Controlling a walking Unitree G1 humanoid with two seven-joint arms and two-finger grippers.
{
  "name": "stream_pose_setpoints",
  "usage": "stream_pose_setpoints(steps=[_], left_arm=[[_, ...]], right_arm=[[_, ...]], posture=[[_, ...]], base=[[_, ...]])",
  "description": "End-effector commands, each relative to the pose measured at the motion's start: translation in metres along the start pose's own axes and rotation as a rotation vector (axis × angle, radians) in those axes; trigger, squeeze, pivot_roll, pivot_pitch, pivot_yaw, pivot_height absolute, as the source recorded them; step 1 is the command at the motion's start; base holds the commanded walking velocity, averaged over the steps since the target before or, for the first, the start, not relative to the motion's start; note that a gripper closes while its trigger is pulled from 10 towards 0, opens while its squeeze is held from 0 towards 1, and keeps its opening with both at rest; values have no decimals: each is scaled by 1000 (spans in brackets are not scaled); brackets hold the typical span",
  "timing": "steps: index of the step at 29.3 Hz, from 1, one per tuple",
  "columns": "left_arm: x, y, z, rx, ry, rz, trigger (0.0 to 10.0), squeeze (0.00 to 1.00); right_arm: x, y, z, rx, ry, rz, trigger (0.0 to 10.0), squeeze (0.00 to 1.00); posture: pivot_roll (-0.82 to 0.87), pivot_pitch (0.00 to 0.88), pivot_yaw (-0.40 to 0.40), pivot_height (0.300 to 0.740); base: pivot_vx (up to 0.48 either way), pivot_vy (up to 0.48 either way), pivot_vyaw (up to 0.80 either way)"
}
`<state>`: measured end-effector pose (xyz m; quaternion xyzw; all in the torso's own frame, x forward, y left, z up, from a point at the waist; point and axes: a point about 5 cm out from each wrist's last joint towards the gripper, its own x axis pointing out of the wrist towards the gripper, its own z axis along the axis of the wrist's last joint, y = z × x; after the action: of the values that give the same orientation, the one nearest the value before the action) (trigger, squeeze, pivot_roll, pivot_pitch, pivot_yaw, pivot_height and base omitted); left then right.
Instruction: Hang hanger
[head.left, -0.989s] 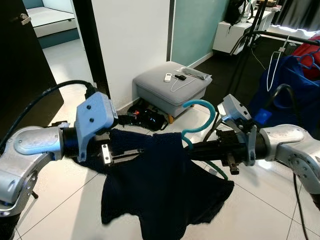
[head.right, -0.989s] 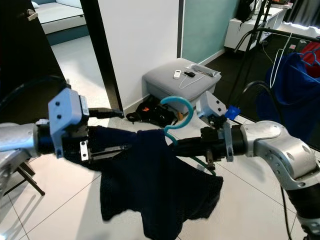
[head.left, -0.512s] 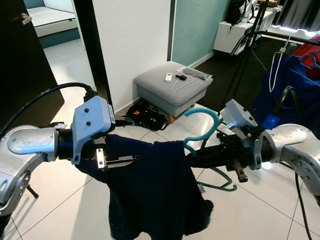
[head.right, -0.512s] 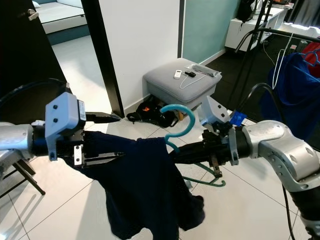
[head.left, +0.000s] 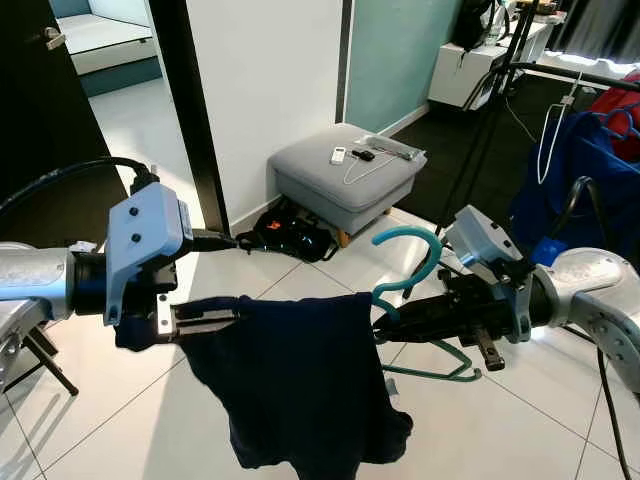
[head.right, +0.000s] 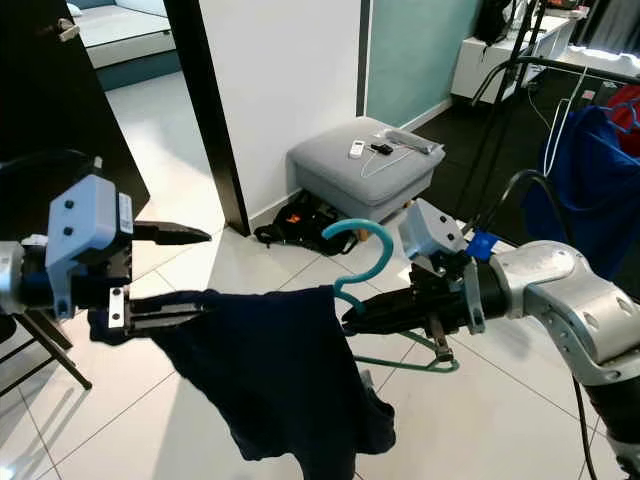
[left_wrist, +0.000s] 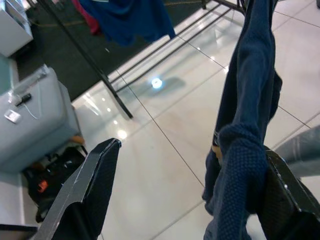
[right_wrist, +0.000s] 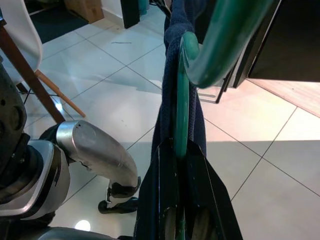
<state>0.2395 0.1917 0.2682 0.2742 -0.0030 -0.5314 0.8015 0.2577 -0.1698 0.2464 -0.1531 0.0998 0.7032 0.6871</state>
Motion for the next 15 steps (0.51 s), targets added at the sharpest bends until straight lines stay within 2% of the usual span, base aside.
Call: stream_pose_setpoints(steps=[1,4,6,9,10,13,14,15], left_arm=[[0,-4,-3,-4,40,-40,5725,0],[1,-5,-5,-7,47,-50,5451,0],[2,-5,-4,-9,45,-55,4588,0],[2,-6,-4,-12,41,-60,4353,0],[3,-6,-4,-13,41,-65,4706,0],[3,-7,-4,-14,41,-69,4706,0],[3,-7,-4,-14,43,-71,4471,0],[3,-7,-4,-13,43,-71,2627,0]], right_arm=[[1,3,5,-45,-1,16,10000,0],[1,3,6,-48,1,16,10000,0],[0,3,6,-51,3,13,10000,0],[0,2,6,-51,4,12,10000,0],[0,2,6,-52,4,11,10000,0],[1,2,6,-52,5,11,10000,0],[1,2,6,-53,4,11,10000,0],[1,2,6,-53,4,10,10000,0]], posture=[[-32,0,-2,740],[-32,0,-2,740],[-33,0,-1,740],[-33,0,-2,740],[-32,0,0,740],[-32,0,0,740],[-32,0,0,740],[-31,0,0,740]], base=[[0,0,0],[0,0,0],[0,0,0],[0,0,0],[0,0,0],[0,0,0],[0,0,0],[0,0,0]])
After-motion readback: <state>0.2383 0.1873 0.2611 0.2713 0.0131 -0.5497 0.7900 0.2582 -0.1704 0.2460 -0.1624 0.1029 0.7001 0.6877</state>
